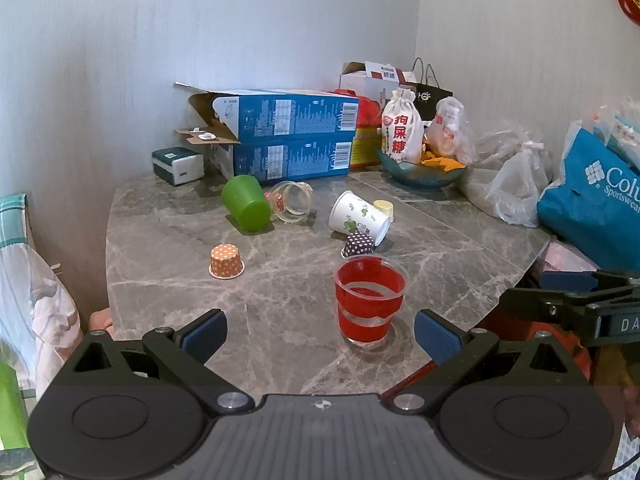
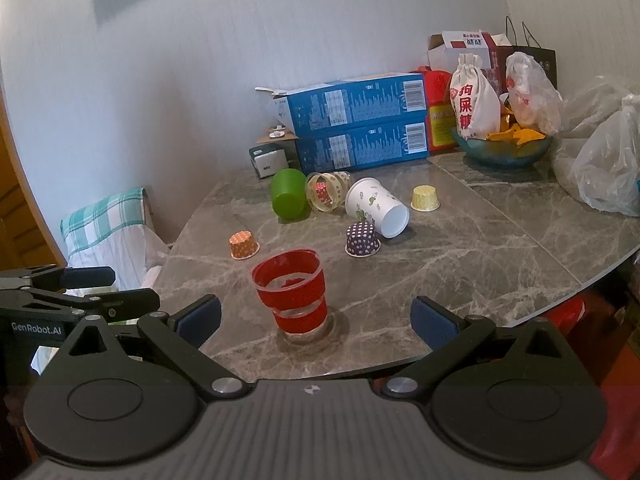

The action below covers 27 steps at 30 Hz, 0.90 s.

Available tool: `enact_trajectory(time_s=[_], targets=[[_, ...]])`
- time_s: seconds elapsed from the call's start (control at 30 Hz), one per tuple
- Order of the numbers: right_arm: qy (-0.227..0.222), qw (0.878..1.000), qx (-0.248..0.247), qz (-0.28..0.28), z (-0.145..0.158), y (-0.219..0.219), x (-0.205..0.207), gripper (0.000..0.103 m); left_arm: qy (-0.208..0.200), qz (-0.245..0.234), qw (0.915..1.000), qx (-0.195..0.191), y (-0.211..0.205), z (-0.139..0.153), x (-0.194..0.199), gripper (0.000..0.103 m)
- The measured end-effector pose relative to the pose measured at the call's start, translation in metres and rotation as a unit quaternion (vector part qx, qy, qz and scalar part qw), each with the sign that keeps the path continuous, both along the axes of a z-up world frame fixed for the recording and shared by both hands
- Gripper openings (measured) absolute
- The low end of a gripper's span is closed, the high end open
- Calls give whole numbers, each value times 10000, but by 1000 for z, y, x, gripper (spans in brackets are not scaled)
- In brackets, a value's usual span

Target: Flip cup upright

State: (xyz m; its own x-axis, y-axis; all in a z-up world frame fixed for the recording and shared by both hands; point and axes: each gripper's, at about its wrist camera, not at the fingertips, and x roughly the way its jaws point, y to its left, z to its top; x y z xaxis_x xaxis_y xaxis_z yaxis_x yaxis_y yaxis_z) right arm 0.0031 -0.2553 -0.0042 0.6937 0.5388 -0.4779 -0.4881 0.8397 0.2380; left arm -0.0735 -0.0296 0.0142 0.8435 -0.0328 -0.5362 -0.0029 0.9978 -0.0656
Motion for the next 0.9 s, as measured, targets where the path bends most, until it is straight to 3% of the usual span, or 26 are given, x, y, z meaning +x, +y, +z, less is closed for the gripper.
enact_trajectory(time_s=[0.9], targets=[[81, 9999, 37, 72, -4, 2, 2, 102, 58, 75, 10000, -22, 2, -3, 6, 101]])
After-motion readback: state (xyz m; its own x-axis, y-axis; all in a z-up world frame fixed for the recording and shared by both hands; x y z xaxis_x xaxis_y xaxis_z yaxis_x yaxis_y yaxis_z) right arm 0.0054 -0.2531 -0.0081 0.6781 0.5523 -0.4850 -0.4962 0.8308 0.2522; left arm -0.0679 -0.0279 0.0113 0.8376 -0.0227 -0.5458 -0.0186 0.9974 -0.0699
